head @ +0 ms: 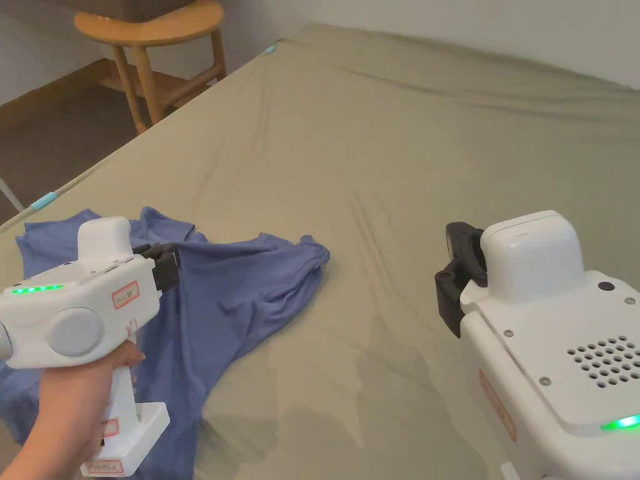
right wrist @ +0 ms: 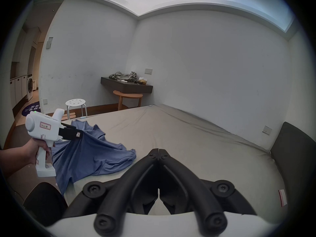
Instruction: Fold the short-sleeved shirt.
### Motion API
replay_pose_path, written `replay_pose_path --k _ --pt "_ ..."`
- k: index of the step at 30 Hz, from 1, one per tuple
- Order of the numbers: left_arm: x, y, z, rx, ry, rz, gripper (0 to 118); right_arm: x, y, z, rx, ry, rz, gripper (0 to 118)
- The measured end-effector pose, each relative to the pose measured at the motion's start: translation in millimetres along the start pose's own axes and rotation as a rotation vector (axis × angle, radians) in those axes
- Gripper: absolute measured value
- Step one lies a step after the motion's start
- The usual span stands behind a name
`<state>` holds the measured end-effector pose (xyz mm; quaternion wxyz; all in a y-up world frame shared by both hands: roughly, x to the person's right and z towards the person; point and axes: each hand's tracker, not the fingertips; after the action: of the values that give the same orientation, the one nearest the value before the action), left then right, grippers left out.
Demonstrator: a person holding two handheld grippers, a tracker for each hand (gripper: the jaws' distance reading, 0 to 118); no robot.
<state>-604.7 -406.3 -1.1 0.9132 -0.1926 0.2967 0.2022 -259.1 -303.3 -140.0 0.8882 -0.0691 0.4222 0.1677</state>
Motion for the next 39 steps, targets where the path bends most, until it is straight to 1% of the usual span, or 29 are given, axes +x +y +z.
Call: replay_pose_path --k 7,12,19,23,26,28,31,34,39 --pt "73 47 55 0.167 -0.107 -0.164 1 23 7 37 0.052 -0.069 -0.017 0" --pt "133 81 77 0.242 -0.219 -0.232 1 46 6 65 0.075 -0.132 -0.034 0" --pt "238 113 78 0.305 -0.373 -0.312 1 91 -6 104 0.079 -0.260 -0.048 0" --pt "308 113 72 0.304 -0.496 -0.381 1 123 -21 124 0.059 -0.365 -0.079 0" --pt "358 103 69 0.309 -0.577 -0.445 1 147 -35 137 0.031 -0.418 -0.109 0" --pt "391 91 66 0.304 -0.625 -0.488 1 162 -45 145 0.010 -0.466 -0.112 0" --pt "433 64 55 0.298 -0.652 -0.559 1 183 -61 153 -0.024 -0.525 -0.114 0" --pt "467 26 28 0.212 -0.686 -0.610 1 202 -79 160 -0.056 -0.551 -0.140 0" --pt "498 -56 -39 -0.007 -0.606 -0.684 1 228 -110 158 -0.126 -0.584 -0.180 0"
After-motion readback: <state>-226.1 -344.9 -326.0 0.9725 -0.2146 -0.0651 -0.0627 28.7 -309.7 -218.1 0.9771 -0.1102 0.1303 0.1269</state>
